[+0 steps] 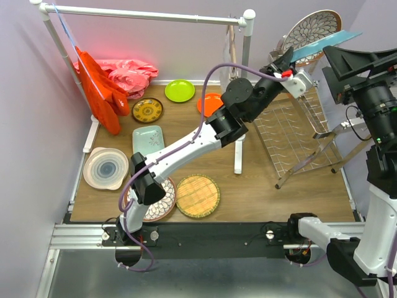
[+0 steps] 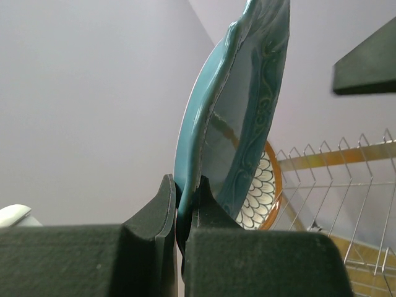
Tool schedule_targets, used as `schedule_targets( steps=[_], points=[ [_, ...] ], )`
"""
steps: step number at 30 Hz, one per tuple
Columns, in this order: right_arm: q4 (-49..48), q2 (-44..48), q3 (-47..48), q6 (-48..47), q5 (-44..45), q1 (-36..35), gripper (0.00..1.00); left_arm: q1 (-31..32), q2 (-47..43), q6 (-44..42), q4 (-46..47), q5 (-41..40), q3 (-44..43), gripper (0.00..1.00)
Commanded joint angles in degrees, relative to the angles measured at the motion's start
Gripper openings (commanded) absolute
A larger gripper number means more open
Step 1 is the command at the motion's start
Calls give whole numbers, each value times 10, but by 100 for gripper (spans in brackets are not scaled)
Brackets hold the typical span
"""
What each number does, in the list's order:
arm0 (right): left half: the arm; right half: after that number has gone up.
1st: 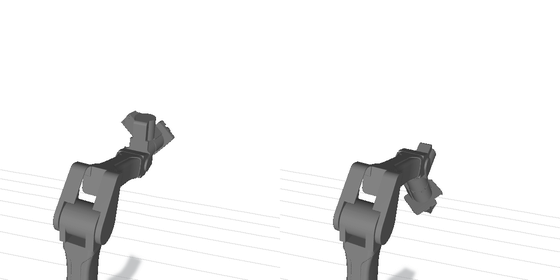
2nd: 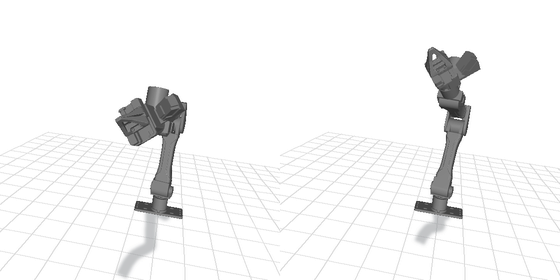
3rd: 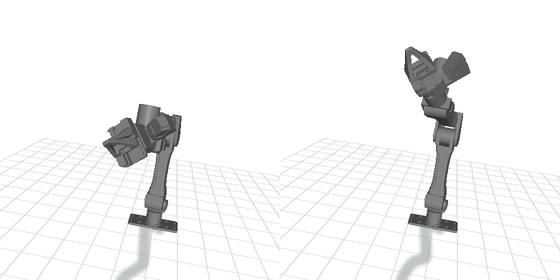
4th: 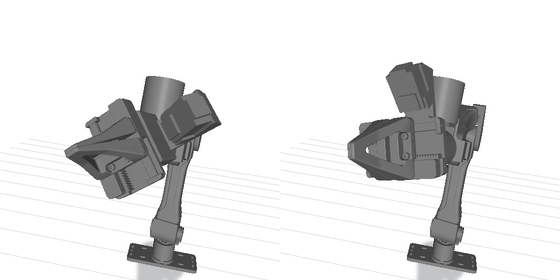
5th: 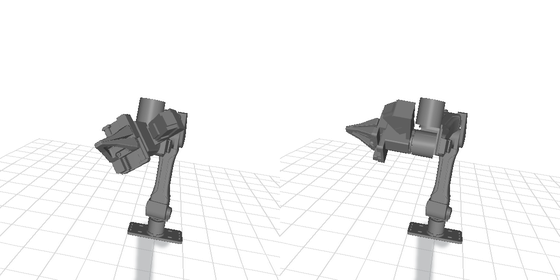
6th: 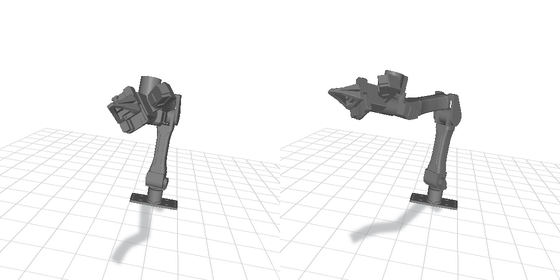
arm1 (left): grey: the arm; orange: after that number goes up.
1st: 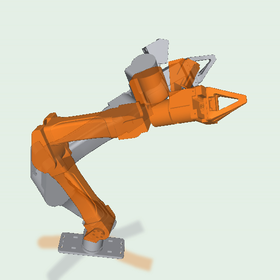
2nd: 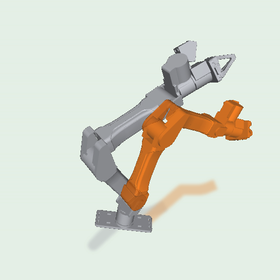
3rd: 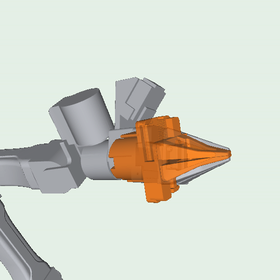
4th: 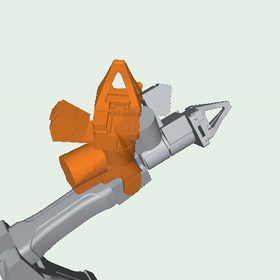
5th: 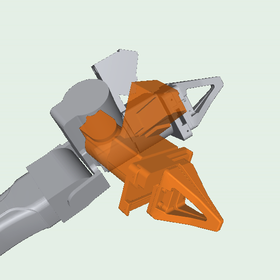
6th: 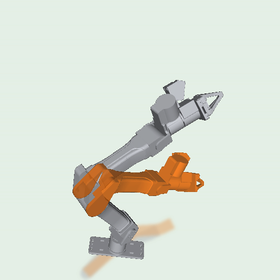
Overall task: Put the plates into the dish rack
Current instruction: Pass the plate from the left arm to the right
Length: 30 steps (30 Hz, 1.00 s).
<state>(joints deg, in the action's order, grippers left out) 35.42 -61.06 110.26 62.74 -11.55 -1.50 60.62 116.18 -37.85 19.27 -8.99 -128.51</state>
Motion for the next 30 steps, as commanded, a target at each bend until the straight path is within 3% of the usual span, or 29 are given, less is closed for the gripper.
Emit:
schedule_targets(
  steps=[1, 10, 19, 30],
  points=[
    [5, 2, -42, 71, 43, 8, 91, 19, -27, -88, 138, -35, 0, 0],
    [9, -10, -37, 85, 86, 12, 86, 34, -41, -134, 162, -35, 32, 0],
    [10, -13, -43, 96, 137, 32, 70, 41, -44, -154, 176, -34, 43, 0],
    [16, -32, -43, 121, 118, 62, 65, 51, -59, -184, 189, -28, 74, 0]
  ],
)
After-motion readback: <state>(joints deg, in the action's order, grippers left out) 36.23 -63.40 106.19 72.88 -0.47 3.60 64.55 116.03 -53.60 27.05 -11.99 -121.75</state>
